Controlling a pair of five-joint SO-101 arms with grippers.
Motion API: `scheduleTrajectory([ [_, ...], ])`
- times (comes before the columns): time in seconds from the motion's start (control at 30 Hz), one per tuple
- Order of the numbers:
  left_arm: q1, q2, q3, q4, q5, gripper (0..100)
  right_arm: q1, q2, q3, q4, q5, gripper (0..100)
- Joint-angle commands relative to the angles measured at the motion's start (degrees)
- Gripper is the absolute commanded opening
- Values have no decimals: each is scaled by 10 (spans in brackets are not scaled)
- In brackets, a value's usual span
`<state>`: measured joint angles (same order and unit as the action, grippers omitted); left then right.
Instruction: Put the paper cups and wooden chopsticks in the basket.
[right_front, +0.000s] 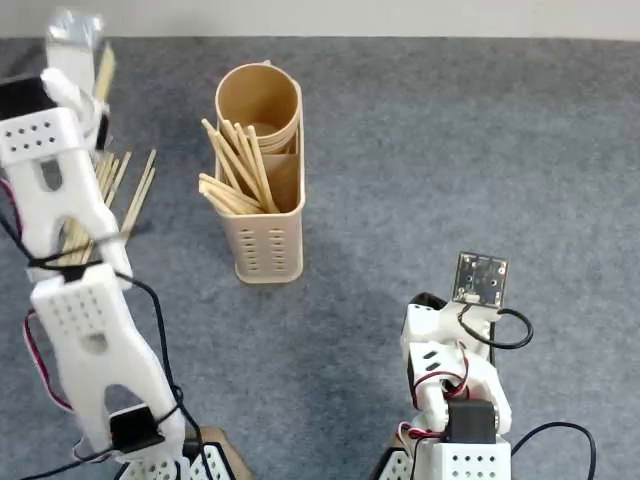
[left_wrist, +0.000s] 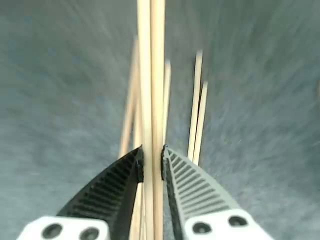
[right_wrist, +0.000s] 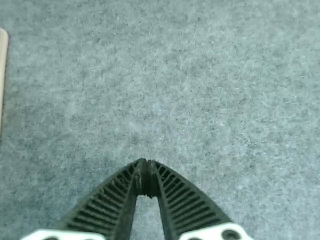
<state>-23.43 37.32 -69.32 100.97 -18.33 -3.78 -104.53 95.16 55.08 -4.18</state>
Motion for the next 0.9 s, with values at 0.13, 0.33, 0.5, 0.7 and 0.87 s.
scheduleTrajectory([
  [0.13,31,-394,65,4,70,4,6,0,93,-1,5,5],
  [0.33,42,-759,423,-3,66,4,6,0,93,-1,5,5],
  [0.5,135,-900,705,-174,67,4,6,0,93,-1,5,5],
  [0.7,262,-902,769,-360,135,5,6,0,93,-1,5,5],
  [0.87,337,-881,771,-461,165,5,6,0,93,-1,5,5],
])
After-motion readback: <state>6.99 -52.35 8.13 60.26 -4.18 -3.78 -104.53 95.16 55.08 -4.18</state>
